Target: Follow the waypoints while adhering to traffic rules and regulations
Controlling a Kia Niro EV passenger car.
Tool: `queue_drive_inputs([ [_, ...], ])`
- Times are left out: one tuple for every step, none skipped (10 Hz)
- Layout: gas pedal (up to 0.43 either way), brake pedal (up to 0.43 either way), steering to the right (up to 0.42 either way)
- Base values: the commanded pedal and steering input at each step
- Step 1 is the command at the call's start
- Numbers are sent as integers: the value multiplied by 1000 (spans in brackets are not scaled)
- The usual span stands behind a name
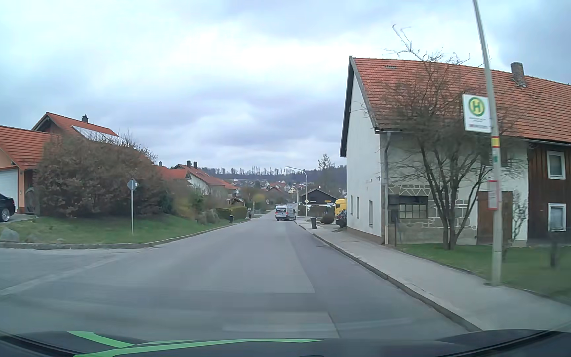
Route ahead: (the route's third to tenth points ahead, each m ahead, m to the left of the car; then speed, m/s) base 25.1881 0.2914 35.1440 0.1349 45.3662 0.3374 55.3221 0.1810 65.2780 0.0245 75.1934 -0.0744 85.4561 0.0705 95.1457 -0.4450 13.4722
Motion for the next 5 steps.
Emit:
queue_drive_inputs([
  [0,85,-3],
  [0,85,-3],
  [0,85,-3],
  [0,85,-3],
  [0,85,-4],
])
